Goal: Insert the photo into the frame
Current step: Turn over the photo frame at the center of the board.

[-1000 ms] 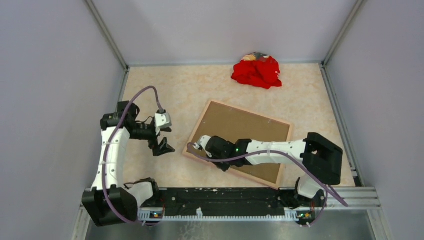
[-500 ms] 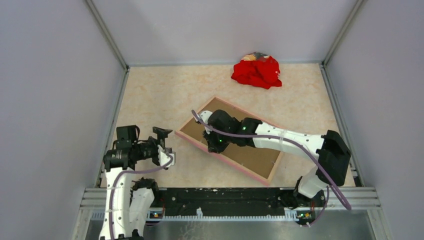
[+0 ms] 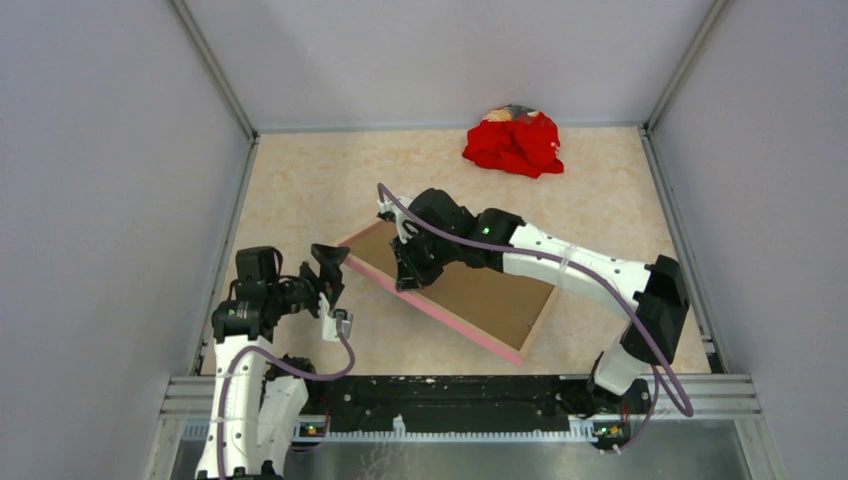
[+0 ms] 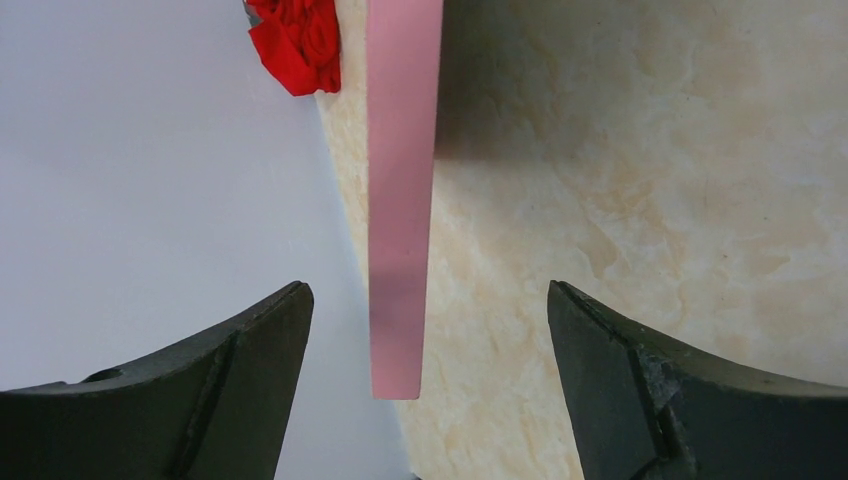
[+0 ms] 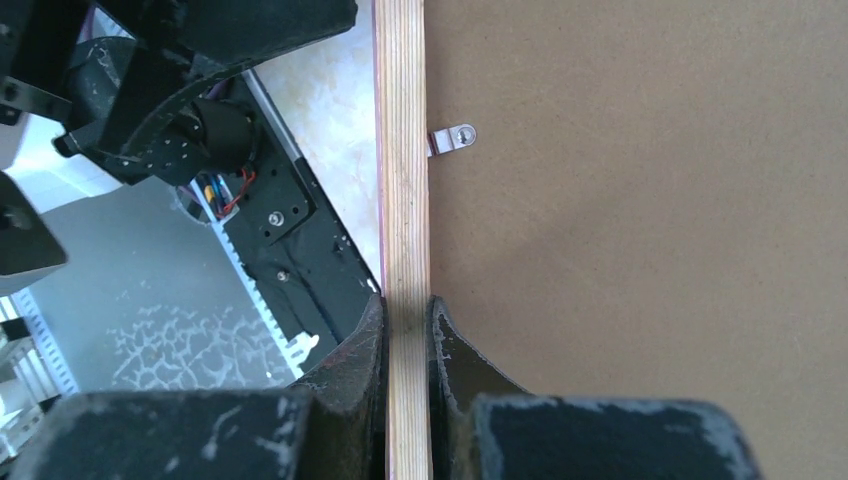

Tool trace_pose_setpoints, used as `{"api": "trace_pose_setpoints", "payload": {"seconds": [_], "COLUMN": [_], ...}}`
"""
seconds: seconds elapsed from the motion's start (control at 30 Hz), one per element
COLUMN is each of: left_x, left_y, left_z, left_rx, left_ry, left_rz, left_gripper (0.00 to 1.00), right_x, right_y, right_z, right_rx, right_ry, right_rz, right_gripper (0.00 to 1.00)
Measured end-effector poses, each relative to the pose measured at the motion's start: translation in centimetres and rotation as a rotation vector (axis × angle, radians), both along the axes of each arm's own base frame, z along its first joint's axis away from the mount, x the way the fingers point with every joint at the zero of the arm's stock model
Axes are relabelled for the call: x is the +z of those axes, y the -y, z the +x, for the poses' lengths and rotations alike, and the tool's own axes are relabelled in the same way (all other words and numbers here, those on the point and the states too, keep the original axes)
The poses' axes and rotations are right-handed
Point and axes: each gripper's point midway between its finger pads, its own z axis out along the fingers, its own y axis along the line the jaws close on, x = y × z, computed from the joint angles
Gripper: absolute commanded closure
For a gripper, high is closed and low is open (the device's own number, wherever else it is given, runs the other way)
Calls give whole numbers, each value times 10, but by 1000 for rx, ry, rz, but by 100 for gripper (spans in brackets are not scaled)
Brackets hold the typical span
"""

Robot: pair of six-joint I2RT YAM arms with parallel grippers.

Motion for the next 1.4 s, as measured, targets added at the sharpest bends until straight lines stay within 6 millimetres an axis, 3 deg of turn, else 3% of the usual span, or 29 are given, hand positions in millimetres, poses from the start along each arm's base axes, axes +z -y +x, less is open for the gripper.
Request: {"api": "trace_pose_setpoints", "payload": {"seconds": [0.43, 0.73, 0.93, 0.97, 1.0, 1.03, 1.17, 1.27, 1.4], "left_x": [4, 8, 2, 1, 2, 4, 19, 16, 21], "left_y": [11, 45, 51, 51, 51, 52, 56, 54, 56], "left_z": [5, 11, 18, 19, 19, 20, 26, 27, 31], "left_rx": [-71, -206, -191, -185, -178, -164, -143, -104, -85], "left_ry": [70, 55, 12, 8, 3, -10, 8, -64, -87], "left_rz": [6, 101, 156, 159, 154, 141, 106, 87, 70], "left_gripper": [27, 51, 66, 77, 89, 95, 98, 98, 98], "right_x": [3, 5, 11, 12, 12, 13, 24, 36, 48], "right_y": [-3, -3, -2, -2, -1, -1, 2, 16, 35], "right_z": [5, 5, 9, 10, 11, 12, 18, 25, 24], "right_rx": [-1, 4, -7, -9, -11, -12, -6, -15, -22], "right_ry": [-56, -69, -62, -60, -59, -55, 1, 84, 179], "right_rz": [5, -4, 1, 2, 0, -2, -5, -20, -43], "right_gripper": [100, 100, 100, 96, 76, 63, 32, 22, 20]}}
